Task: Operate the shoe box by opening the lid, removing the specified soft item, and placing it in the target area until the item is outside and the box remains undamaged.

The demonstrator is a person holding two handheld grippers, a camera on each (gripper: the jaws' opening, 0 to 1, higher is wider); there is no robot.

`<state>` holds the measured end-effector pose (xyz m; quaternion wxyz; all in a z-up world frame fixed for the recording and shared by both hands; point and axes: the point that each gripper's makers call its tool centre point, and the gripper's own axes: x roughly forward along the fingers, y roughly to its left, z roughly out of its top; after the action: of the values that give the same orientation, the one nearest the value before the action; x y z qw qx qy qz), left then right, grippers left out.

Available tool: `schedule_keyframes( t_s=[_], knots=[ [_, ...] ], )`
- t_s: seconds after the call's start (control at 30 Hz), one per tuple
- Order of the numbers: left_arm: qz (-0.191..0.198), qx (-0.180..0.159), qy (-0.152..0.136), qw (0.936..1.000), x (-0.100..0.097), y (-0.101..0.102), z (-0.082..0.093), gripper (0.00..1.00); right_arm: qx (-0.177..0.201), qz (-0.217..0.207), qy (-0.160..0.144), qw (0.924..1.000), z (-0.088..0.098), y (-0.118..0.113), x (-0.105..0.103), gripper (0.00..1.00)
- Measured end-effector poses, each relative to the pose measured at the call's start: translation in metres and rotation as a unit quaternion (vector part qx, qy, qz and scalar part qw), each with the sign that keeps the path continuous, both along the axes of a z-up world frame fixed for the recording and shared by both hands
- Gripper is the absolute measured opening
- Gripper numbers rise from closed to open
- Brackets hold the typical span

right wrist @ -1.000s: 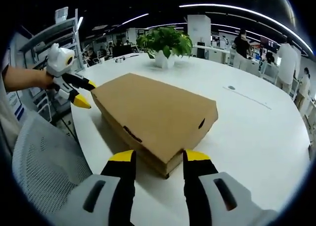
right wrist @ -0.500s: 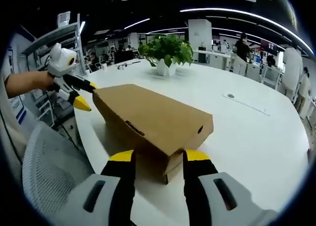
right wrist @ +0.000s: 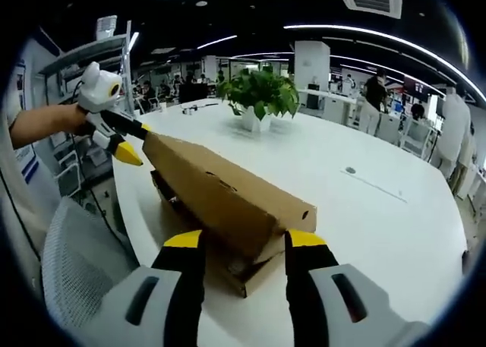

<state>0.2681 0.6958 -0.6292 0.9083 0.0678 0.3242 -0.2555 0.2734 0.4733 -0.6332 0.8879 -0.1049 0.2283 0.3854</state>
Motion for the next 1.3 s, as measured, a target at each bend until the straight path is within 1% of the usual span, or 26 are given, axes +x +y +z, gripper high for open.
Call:
schedule_keyframes(
  t_s=[0.13, 0.23, 0.3, 0.33, 0.4, 0.53, 0.7, 0.77, 0.87, 0.93, 0.97, 1.0, 1.03, 1.13, 1.23, 1.3],
  knots=[
    [-0.002, -0.005, -0.011, 0.9999, 0.007, 0.001, 0.01, 0.57, 0.001, 0.001, -0.012, 0.9999, 0.009, 0.0, 0.007, 0.38],
    [0.007, -0.028, -0.026, 0.9992, 0.016, 0.002, 0.02, 0.56, -0.001, 0.001, -0.024, 0.9997, 0.015, 0.0, 0.014, 0.38],
    [0.01, -0.036, -0.032, 0.9988, 0.02, 0.004, 0.024, 0.54, 0.004, -0.002, -0.03, 0.9995, 0.019, 0.0, 0.02, 0.38],
    [0.011, -0.04, -0.039, 0.9984, 0.023, 0.004, 0.028, 0.54, 0.006, -0.003, -0.032, 0.9995, 0.021, 0.001, 0.022, 0.39],
    [0.011, -0.047, -0.048, 0.9977, 0.028, 0.003, 0.034, 0.54, 0.01, -0.006, -0.04, 0.9991, 0.027, 0.002, 0.029, 0.41],
    [0.008, -0.043, -0.069, 0.9967, 0.039, 0.001, 0.042, 0.54, 0.014, -0.009, -0.053, 0.9985, 0.035, 0.002, 0.041, 0.42],
    [0.011, -0.04, -0.085, 0.9955, 0.053, 0.002, 0.05, 0.53, 0.015, -0.008, -0.062, 0.9979, 0.043, 0.004, 0.053, 0.44],
    [0.014, -0.033, -0.094, 0.9949, 0.061, 0.003, 0.052, 0.5, 0.014, -0.006, -0.066, 0.9977, 0.044, 0.005, 0.058, 0.45],
    [0.027, -0.029, -0.105, 0.9937, 0.073, 0.01, 0.055, 0.44, 0.014, -0.006, -0.071, 0.9974, 0.047, 0.006, 0.064, 0.47],
    [0.04, -0.026, -0.113, 0.9925, 0.08, 0.015, 0.056, 0.36, 0.014, -0.006, -0.073, 0.9972, 0.047, 0.007, 0.068, 0.47],
    [0.053, -0.027, -0.117, 0.9913, 0.086, 0.019, 0.058, 0.33, 0.014, -0.007, -0.074, 0.9971, 0.048, 0.007, 0.071, 0.47],
    [0.062, -0.032, -0.12, 0.9903, 0.089, 0.022, 0.059, 0.28, 0.015, -0.008, -0.076, 0.997, 0.049, 0.007, 0.074, 0.47],
    [0.072, -0.038, -0.122, 0.9892, 0.094, 0.025, 0.06, 0.26, 0.016, -0.008, -0.076, 0.9969, 0.05, 0.007, 0.076, 0.47],
    [0.078, -0.037, -0.127, 0.9881, 0.103, 0.028, 0.06, 0.2, 0.014, -0.009, -0.078, 0.9968, 0.051, 0.007, 0.083, 0.47],
    [0.084, -0.032, -0.132, 0.9871, 0.114, 0.03, 0.061, 0.18, 0.012, -0.01, -0.083, 0.9964, 0.052, 0.007, 0.092, 0.46],
    [0.086, -0.022, -0.135, 0.9868, 0.119, 0.032, 0.061, 0.15, 0.002, -0.014, -0.092, 0.9957, 0.052, 0.005, 0.098, 0.43]
  ],
)
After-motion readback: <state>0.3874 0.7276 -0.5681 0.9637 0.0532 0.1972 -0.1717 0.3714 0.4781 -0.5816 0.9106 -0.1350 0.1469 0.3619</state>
